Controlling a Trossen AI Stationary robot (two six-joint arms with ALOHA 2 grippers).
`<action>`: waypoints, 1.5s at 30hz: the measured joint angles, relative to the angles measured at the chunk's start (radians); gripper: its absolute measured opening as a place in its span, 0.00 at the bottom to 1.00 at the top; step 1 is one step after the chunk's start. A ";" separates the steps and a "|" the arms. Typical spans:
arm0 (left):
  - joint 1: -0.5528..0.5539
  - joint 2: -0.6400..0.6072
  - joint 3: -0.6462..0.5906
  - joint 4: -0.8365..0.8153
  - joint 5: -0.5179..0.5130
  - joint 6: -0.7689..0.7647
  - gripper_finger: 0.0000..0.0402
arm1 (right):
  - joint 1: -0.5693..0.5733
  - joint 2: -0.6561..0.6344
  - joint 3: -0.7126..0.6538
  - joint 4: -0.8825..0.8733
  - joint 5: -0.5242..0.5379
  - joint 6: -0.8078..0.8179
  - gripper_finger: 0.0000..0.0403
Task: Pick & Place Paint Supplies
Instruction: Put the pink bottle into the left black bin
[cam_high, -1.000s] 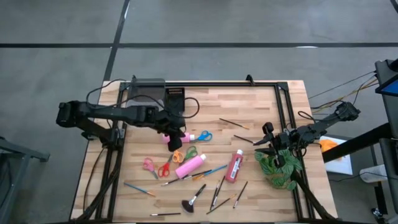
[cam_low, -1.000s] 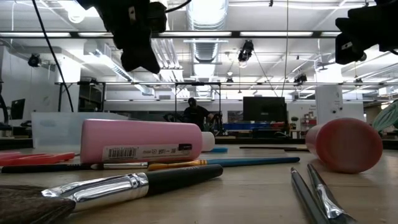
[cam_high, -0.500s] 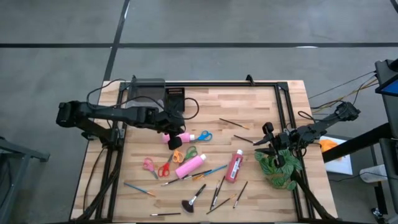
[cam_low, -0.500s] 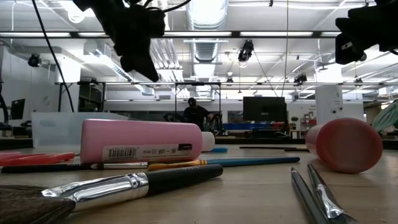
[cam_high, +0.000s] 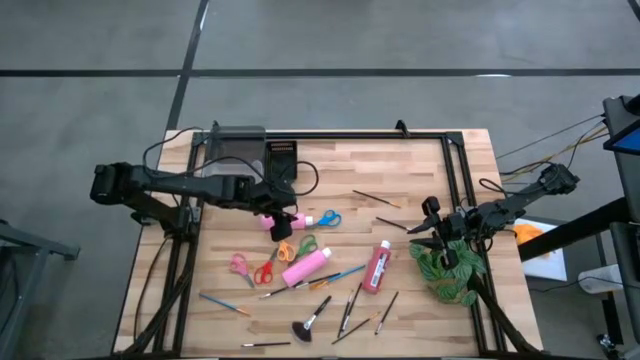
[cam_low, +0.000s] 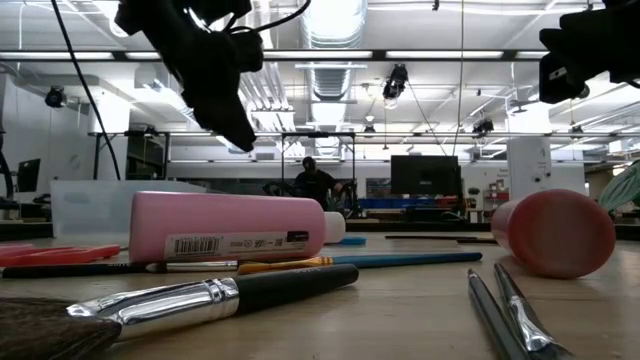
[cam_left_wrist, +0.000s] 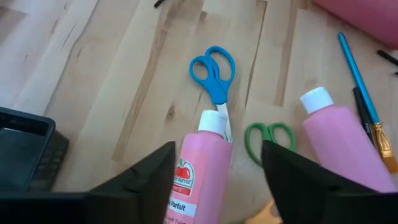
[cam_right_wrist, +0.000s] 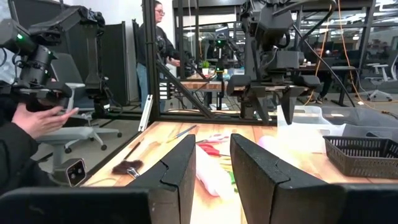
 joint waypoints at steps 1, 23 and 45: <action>0.000 0.000 -0.005 0.014 0.001 0.000 0.66 | 0.000 0.000 0.000 0.000 0.000 0.000 0.24; 0.004 0.225 0.115 -0.094 0.078 0.153 0.86 | 0.000 0.000 0.000 0.000 0.000 0.000 0.24; 0.039 0.416 0.171 -0.116 0.059 0.181 0.86 | 0.000 0.000 0.000 -0.001 0.000 0.000 0.24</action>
